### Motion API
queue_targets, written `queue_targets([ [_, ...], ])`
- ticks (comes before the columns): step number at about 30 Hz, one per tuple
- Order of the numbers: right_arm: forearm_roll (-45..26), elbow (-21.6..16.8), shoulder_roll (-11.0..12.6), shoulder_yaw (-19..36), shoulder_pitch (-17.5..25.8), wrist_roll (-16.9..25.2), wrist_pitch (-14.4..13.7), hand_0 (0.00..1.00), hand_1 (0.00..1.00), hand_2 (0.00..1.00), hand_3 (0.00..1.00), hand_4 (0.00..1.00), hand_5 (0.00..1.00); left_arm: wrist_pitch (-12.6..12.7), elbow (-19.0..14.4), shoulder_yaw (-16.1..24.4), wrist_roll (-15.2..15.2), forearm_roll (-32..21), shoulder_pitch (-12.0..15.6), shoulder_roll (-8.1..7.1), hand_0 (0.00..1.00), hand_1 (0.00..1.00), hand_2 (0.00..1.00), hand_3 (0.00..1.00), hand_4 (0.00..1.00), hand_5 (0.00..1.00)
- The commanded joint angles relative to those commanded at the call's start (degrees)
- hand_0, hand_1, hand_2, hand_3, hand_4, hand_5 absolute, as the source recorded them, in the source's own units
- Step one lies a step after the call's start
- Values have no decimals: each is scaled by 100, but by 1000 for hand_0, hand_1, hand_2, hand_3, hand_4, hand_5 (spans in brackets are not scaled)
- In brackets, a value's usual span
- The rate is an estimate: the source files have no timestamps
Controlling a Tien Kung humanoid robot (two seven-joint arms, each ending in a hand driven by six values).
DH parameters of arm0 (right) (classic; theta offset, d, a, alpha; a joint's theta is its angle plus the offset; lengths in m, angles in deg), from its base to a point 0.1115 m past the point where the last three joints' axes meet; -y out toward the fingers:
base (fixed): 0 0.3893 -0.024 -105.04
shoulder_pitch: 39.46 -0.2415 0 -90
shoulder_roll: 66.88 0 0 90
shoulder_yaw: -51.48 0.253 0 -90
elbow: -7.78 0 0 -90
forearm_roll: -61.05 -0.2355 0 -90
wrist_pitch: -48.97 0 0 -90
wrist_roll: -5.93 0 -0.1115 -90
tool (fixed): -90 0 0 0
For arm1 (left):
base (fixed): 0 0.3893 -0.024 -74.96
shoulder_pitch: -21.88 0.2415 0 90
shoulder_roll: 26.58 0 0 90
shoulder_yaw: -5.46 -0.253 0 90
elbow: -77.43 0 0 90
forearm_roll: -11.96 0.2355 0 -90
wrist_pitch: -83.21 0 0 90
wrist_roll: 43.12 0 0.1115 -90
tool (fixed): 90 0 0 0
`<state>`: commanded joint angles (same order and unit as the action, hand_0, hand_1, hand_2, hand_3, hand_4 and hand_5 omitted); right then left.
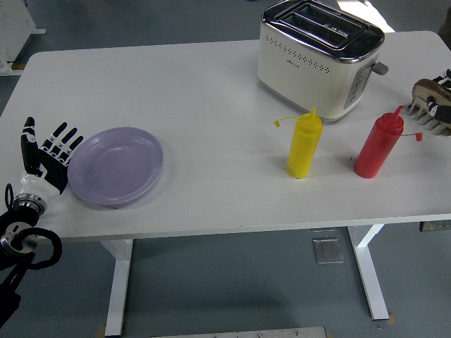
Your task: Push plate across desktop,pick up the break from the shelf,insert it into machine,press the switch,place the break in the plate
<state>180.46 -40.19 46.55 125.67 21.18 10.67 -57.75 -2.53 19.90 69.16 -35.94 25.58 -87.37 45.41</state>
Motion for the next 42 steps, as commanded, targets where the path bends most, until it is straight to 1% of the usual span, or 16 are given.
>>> queue_targets([
  [4,-71,-49,3,-15,-1,10,-55,643,640,523,516,600,76,2,-30,-109,-3,-34,-13,14,871,806,763,767,832,998],
  [5,-114,-69,6,-17,-1,12,-62,608,614,504,474,470,2,4,-47,-143,-6,-42,-18,14,869,806,759,753,832,998],
  [10,-200,-105,12,-21,-10,22,-103,608,614,504,474,470,2,13,-106,-269,-24,-84,-34,11,869,806,759,753,832,998],
  [11,-210,-105,12,-22,-12,25,-115,597,604,501,458,345,2,14,-119,-291,-27,-93,-35,11,868,806,759,747,831,998],
  [16,-229,-96,13,-24,-16,31,-178,597,604,501,458,345,2,23,-194,-423,-34,-141,-44,10,868,806,759,747,831,998],
  [17,-230,-94,13,-23,-16,32,-187,588,596,495,446,292,2,25,-207,-450,-35,-151,-46,11,869,806,760,744,832,998],
  [26,-270,-127,26,7,-28,22,-256,584,594,495,445,290,2,42,-307,-742,-27,-226,-99,26,870,806,759,740,832,998],
  [28,-351,-159,35,5,-27,10,-259,584,594,495,445,290,2,44,-328,-816,-24,-247,-113,24,870,806,759,740,832,998],
  [29,-390,-175,38,6,-28,9,-265,576,586,488,439,316,2,45,-344,-850,-23,-260,-116,21,870,805,756,740,831,998],
  [32,-520,-227,49,6,-26,15,-302,576,586,488,439,316,2,46,-400,-920,-25,-287,-113,15,870,805,756,740,831,998],
  [34,-690,-274,55,6,-25,21,-385,576,586,488,439,316,2,48,-449,-966,-27,-307,-113,16,870,805,756,740,831,998],
  [35,-785,-304,59,5,-25,11,-417,545,565,479,427,298,2,48,-474,-992,-29,-319,-116,17,870,805,755,732,829,998],
  [40,-1130,-435,76,11,-15,-18,-542,545,565,479,427,298,2,52,-539,-1123,-36,-368,-158,25,870,805,755,732,829,998],
  [41,-1168,-452,77,14,-13,-20,-559,533,553,468,390,206,2,53,-545,-1141,-36,-373,-165,27,870,806,756,731,828,998],
  [42,-1219,-481,81,14,-9,-28,-570,533,553,468,390,206,2,54,-554,-1165,-40,-386,-175,32,870,806,756,731,828,998],
])
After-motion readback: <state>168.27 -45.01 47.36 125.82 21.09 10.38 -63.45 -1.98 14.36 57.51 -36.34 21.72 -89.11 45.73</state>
